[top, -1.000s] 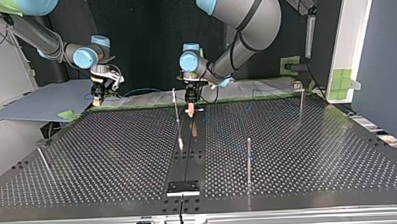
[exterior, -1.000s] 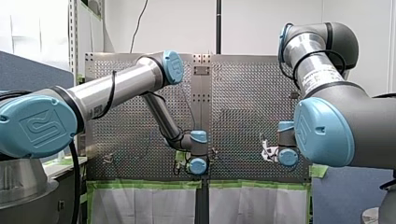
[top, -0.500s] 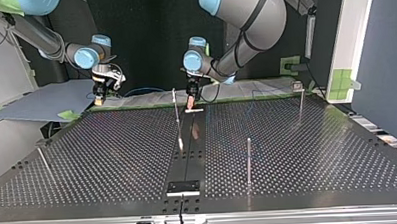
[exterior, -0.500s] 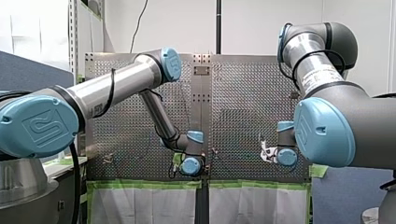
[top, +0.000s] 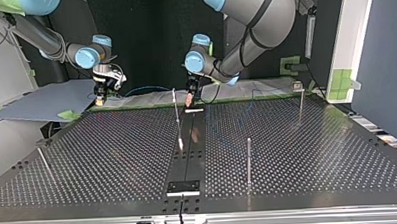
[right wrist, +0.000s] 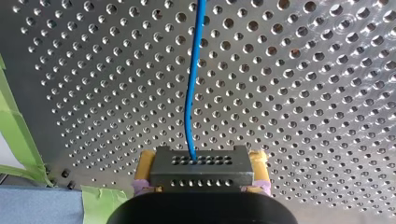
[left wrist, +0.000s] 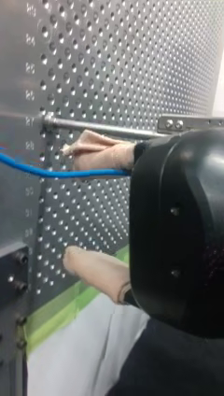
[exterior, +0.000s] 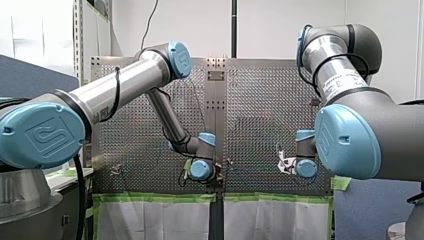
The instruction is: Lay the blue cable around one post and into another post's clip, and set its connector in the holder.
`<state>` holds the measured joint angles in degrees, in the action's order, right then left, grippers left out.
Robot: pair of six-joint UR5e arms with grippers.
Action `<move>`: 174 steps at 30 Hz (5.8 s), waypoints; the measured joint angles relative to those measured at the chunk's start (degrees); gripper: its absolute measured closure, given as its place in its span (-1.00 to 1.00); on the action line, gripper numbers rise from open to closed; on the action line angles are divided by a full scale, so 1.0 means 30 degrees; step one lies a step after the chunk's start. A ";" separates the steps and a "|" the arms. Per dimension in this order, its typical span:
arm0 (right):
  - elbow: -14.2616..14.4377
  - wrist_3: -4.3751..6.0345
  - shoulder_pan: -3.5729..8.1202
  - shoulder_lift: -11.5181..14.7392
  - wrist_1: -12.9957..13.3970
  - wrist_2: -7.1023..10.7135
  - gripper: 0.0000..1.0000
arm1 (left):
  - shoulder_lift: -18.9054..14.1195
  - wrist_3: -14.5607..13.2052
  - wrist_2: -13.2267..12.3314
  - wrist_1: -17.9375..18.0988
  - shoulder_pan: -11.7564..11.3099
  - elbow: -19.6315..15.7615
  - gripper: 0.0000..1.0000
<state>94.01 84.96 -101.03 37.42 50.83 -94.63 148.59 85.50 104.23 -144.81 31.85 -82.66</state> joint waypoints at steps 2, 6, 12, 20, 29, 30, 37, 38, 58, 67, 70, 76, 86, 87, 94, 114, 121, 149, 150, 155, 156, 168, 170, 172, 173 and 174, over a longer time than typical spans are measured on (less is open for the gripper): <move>-0.0001 0.0020 0.0000 -0.0001 0.0010 0.0036 1.00 | -0.0094 -0.0045 -0.0029 -0.0382 -0.0033 -0.0061 -0.96; 0.0002 0.0050 -0.0001 -0.0003 -0.0012 0.0135 1.00 | -0.0481 -0.0055 0.0084 -0.1048 -0.0102 -0.0393 -0.96; -0.0001 0.0089 -0.0005 -0.0022 -0.0059 0.0170 1.00 | -0.0913 0.0003 0.0247 -0.1562 -0.0279 -0.0725 -0.96; 0.0002 0.0101 -0.0002 -0.0028 -0.0064 0.0190 1.00 | -0.1639 0.0222 -0.0195 -0.0551 -0.0294 -0.1088 -0.96; -0.0002 0.0102 0.0034 -0.0028 -0.0065 0.0191 1.00 | -0.2360 0.0432 -0.0944 0.0296 -0.0427 -0.2104 -0.96; -0.0001 0.0102 0.0032 -0.0028 -0.0065 0.0191 1.00 | -0.2480 0.0434 -0.0974 0.0326 -0.0435 -0.2274 -0.96; -0.0001 0.0099 -0.0002 -0.0029 -0.0081 0.0192 1.00 | -0.3012 0.0084 -0.1208 -0.0513 -0.0309 -0.2939 -0.96; -0.0002 0.0099 0.0003 -0.0029 -0.0091 0.0191 1.00 | -0.3079 0.0051 -0.1241 -0.0673 -0.0299 -0.2950 -0.96; -0.0015 0.0362 0.0054 -0.0030 -0.0117 0.0296 1.00 | -0.4259 -0.0318 -0.1933 -0.2442 0.0160 -0.2991 -0.96; -0.0009 0.0364 0.0010 -0.0031 -0.0123 0.0309 1.00 | -0.4332 -0.0431 -0.2169 -0.2436 0.0273 -0.2977 -0.96; -0.0011 0.0365 0.0012 -0.0031 -0.0122 0.0309 1.00 | -0.4340 -0.0617 -0.2466 -0.2429 0.0324 -0.2986 -0.96; -0.0015 0.0366 0.0014 -0.0031 -0.0123 0.0328 1.00 | -0.4338 -0.0717 -0.3014 -0.2386 0.0542 -0.2972 -0.96; -0.0006 0.0442 0.0080 -0.0031 -0.0122 0.0342 1.00 | -0.4334 -0.0179 -0.3862 -0.2097 0.0923 -0.2966 -0.96; -0.0003 0.0477 0.0085 -0.0031 -0.0123 0.0351 1.00 | -0.4330 -0.0062 -0.3969 -0.2032 0.0948 -0.2966 -0.96; -0.0005 0.0537 0.0119 -0.0031 -0.0123 0.0371 1.00 | -0.4322 0.0477 -0.4412 -0.1563 0.1111 -0.2966 -0.96; -0.0020 0.0599 0.0193 -0.0031 -0.0123 0.0442 1.00 | -0.4321 0.0836 -0.4422 -0.1452 0.1201 -0.2966 -0.96; -0.0016 0.0599 0.0201 -0.0032 -0.0123 0.0454 1.00 | -0.4324 0.0922 -0.4267 -0.1452 0.1218 -0.2966 -0.96; -0.0018 0.0712 0.0246 -0.0031 -0.0176 0.0455 1.00 | -0.4330 0.1403 -0.4231 -0.1458 0.1288 -0.2937 -0.96; -0.0016 0.0714 0.0248 -0.0031 -0.0179 0.0456 1.00 | -0.4326 0.1405 -0.4232 -0.1463 0.1295 -0.2937 -0.96; -0.0019 0.0717 0.0245 -0.0031 -0.0180 0.0455 1.00 | -0.4329 0.1548 -0.4104 -0.1553 0.1237 -0.2936 -0.96; -0.0019 0.0717 0.0247 -0.0031 -0.0181 0.0456 1.00 | -0.4330 0.1570 -0.4033 -0.1596 0.1213 -0.2937 -0.96; -0.0017 0.0777 0.0272 -0.0032 -0.0186 0.0455 1.00 | -0.5465 0.1246 -0.2547 -0.3059 0.1374 -0.3236 -0.96; -0.0021 0.0805 0.0288 -0.0031 -0.0184 0.0455 1.00 | -0.5787 0.1383 -0.2286 -0.3096 0.1339 -0.3488 -0.96; -0.0017 0.0822 0.0304 -0.0031 -0.0177 0.0462 1.00 | -0.6118 0.1630 -0.2068 -0.2929 0.1253 -0.3796 -0.96; -0.0017 0.0825 0.0309 -0.0032 -0.0177 0.0467 1.00 | -0.6261 0.1753 -0.1978 -0.2820 0.1199 -0.3932 -0.96; -0.0020 0.0829 0.0312 -0.0031 -0.0177 0.0480 1.00 | -0.6408 0.1887 -0.1879 -0.2693 0.1141 -0.4072 -0.96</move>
<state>93.95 87.45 -100.09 37.32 50.30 -93.19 129.37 91.16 98.59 -152.88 35.27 -94.88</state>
